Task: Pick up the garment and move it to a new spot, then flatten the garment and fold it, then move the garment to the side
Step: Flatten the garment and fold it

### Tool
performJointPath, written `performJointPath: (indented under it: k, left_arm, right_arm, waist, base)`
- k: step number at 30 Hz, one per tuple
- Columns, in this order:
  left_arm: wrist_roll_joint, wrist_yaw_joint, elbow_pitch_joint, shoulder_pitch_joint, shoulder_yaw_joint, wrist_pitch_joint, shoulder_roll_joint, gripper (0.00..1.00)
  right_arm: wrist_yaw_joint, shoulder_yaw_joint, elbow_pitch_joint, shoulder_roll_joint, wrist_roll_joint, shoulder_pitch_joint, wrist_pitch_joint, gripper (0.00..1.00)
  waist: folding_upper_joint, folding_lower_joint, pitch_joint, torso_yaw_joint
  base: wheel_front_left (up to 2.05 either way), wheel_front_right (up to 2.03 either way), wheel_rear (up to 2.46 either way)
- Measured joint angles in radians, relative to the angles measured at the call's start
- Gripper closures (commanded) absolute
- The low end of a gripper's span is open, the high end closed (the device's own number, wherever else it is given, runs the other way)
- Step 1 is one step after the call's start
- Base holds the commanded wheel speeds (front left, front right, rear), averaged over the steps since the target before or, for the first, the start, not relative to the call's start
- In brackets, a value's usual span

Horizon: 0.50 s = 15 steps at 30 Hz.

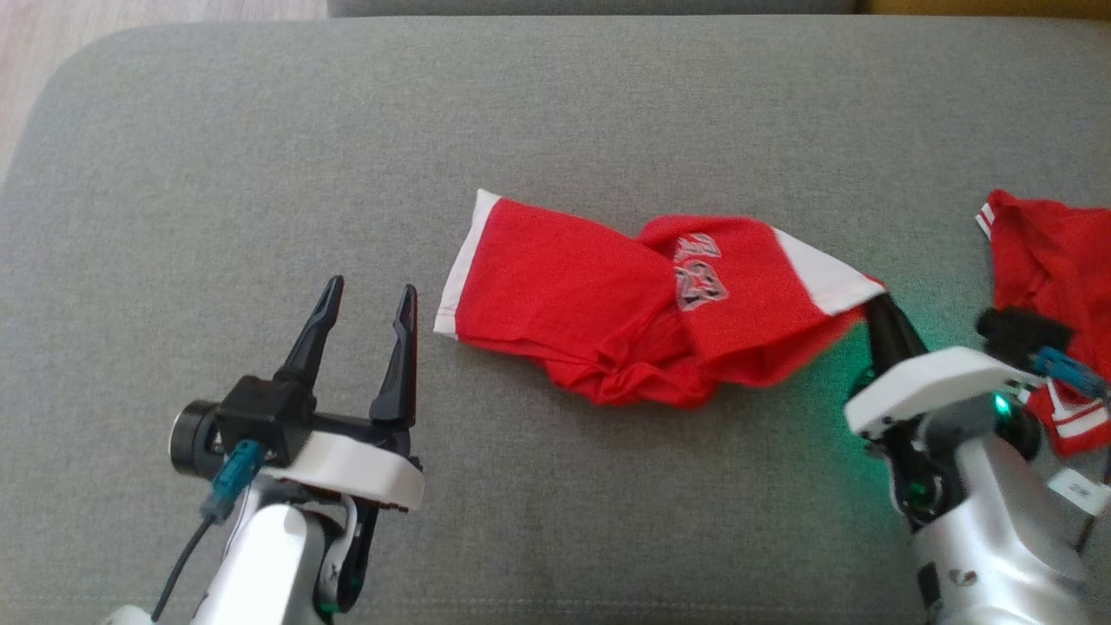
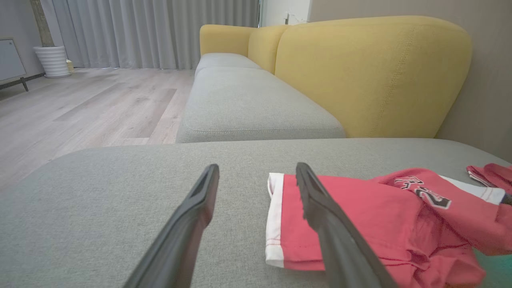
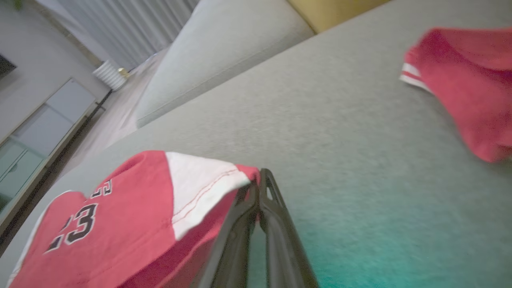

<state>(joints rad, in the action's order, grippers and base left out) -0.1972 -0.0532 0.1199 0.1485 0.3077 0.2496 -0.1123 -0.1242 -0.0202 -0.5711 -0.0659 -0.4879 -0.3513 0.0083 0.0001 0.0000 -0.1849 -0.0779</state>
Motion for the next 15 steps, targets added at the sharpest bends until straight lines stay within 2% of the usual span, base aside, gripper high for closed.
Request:
performJointPath:
  k: [2, 3, 4, 5, 10, 15]
  left_arm:
    - [0.002, 0.001, 0.0, 0.0, -0.001, 0.0, 0.001, 0.0]
    - [0.002, 0.002, 0.0, 0.0, -0.002, 0.0, 0.001, 0.0]
    - [0.002, 0.002, 0.0, 0.0, -0.002, 0.0, 0.001, 0.0]
    - [0.002, 0.002, 0.0, 0.0, -0.003, 0.0, 0.002, 0.0]
    - [0.004, 0.009, 0.002, 0.0, -0.014, 0.0, 0.002, 0.0]
    - [0.011, 0.009, 0.002, -0.008, -0.028, 0.0, 0.003, 0.0]
  right_arm:
    - [0.0, 0.053, -0.037, 0.002, -0.01, 0.0, -0.001, 1.0]
    - [0.0, 0.071, -0.056, 0.001, -0.009, 0.0, -0.005, 0.87]
    - [0.0, 0.085, -0.075, 0.001, -0.005, 0.0, -0.016, 0.66]
    - [0.0, 0.094, -0.094, 0.001, -0.004, -0.001, -0.019, 0.0]
    - [0.0, 0.06, -0.108, 0.001, 0.006, 0.001, -0.064, 0.0]
    - [0.0, 0.0, -0.004, -0.022, 0.037, 0.042, -0.103, 0.0]
  waist:
    - [0.0, 0.0, -0.002, 0.002]
    - [0.0, 0.0, -0.002, 0.003]
    - [0.0, 0.0, -0.002, 0.005]
    - [0.0, 0.0, -0.001, 0.006]
    - [0.0, 0.0, 0.013, 0.015]
    - [0.0, 0.0, 0.04, 0.027]
  base:
    - [0.0, 0.0, 0.0]
    - [0.0, 0.0, 0.0]
    - [0.0, 0.0, 0.0]
    - [0.0, 0.0, 0.0]
    - [0.0, 0.0, 0.0]
    - [0.0, 0.0, 0.0]
